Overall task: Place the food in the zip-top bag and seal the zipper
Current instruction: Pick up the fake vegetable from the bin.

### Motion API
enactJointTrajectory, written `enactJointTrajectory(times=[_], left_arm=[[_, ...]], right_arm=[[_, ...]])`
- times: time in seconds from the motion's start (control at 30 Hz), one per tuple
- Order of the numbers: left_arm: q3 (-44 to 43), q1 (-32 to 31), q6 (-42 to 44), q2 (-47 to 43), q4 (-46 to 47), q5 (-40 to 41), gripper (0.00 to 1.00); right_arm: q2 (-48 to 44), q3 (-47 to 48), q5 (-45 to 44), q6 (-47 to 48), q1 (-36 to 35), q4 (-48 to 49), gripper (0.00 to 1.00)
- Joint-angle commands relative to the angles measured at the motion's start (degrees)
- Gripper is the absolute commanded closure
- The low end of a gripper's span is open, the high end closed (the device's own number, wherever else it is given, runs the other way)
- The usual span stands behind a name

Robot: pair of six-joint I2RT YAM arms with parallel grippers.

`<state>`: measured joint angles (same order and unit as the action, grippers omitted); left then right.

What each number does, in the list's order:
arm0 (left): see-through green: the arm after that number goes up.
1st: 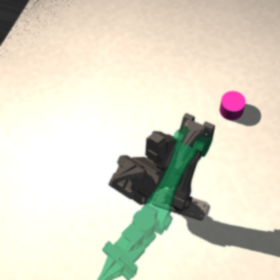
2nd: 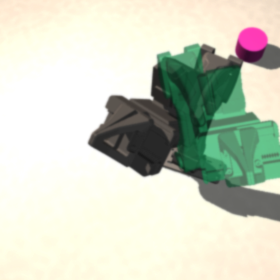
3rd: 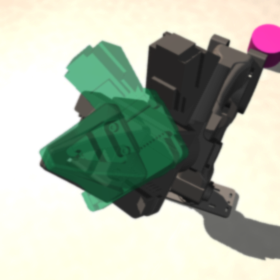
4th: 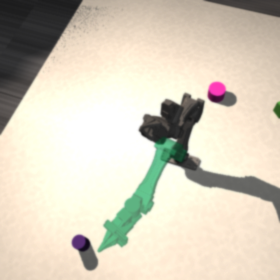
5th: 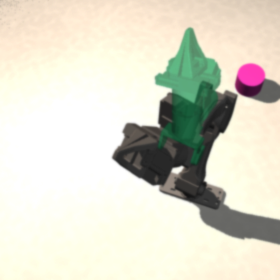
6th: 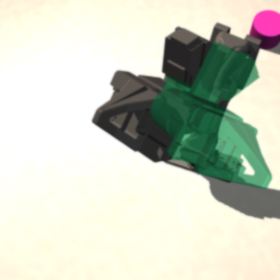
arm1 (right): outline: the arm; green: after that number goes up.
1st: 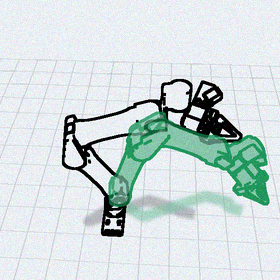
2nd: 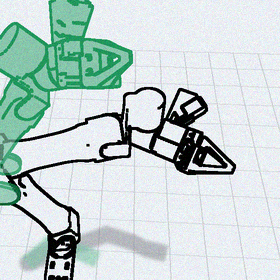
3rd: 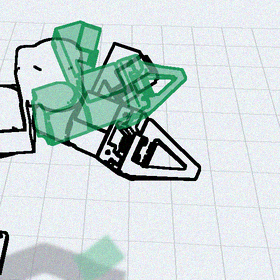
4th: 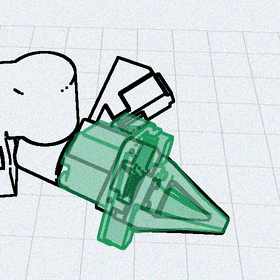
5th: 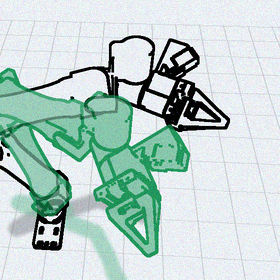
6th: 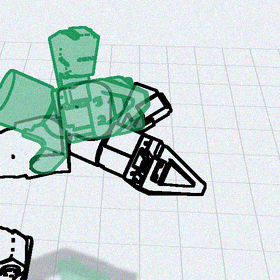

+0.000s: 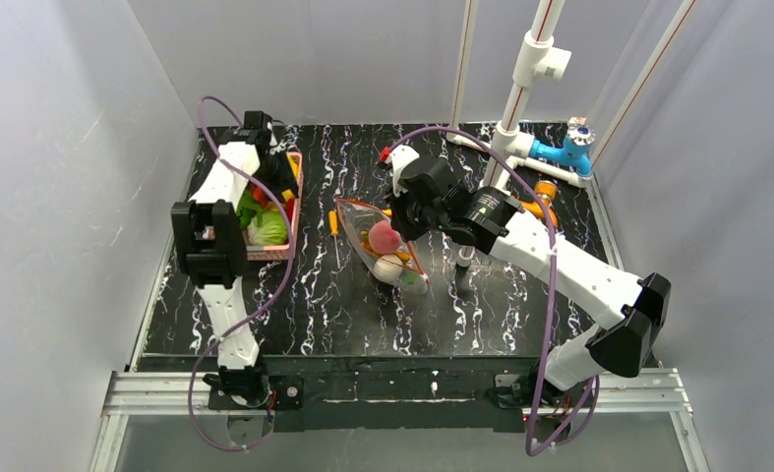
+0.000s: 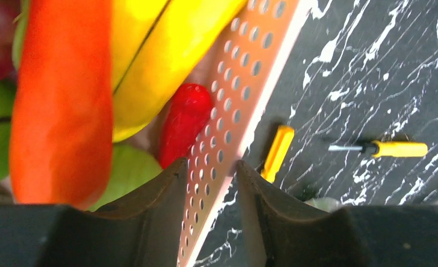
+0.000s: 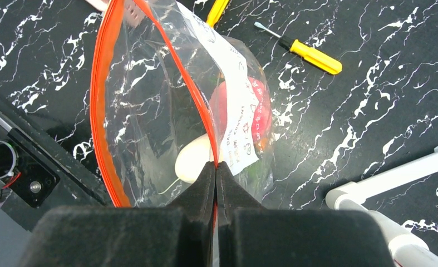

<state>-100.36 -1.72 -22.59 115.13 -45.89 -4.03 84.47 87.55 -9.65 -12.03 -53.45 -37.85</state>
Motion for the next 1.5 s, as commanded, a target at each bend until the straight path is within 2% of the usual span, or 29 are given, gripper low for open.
enactJointTrajectory(times=[0.0, 0.13, 0.27, 0.5, 0.73, 1.0, 1.1, 1.27, 1.47], left_arm=[[-7.46, 0.14, 4.22, 4.49, -3.79, 5.87, 0.66], [-7.11, 0.22, 4.72, 4.23, -2.45, 6.1, 0.7], [-4.74, 0.41, 5.47, 0.72, -0.39, 4.04, 0.57], [-5.5, 3.68, 5.0, -1.62, -0.29, -0.73, 0.48], [-7.15, 4.86, 4.99, 2.18, -1.57, -1.34, 0.58], [-7.72, 4.53, 5.34, 6.71, -2.43, -3.97, 0.62], [-7.26, 4.06, 6.03, 7.43, -2.52, -3.0, 0.62], [-7.09, 3.37, 6.5, 8.75, -2.5, -1.87, 0.53], [-7.31, 2.59, 5.64, 11.45, -1.87, 1.6, 0.52]], right_arm=[[0.82, 3.27, 0.32, 0.12, 0.43, -1.47, 0.99], [2.24, 4.68, 0.88, 0.28, 0.45, -2.12, 0.99], [3.0, 4.87, 0.92, 0.26, 0.45, -2.52, 0.99], [3.44, 4.58, 1.4, 0.09, 0.45, -2.43, 0.99], [3.33, 4.39, 1.15, -0.11, 0.43, -2.48, 0.99], [3.51, 4.8, 1.71, -0.29, 0.45, -2.57, 0.99], [3.69, 4.91, 1.9, -0.41, 0.45, -2.54, 0.99], [3.88, 5.16, 2.24, -0.62, 0.45, -2.38, 0.99], [4.26, 5.61, 2.44, -0.8, 0.45, -2.39, 0.99]])
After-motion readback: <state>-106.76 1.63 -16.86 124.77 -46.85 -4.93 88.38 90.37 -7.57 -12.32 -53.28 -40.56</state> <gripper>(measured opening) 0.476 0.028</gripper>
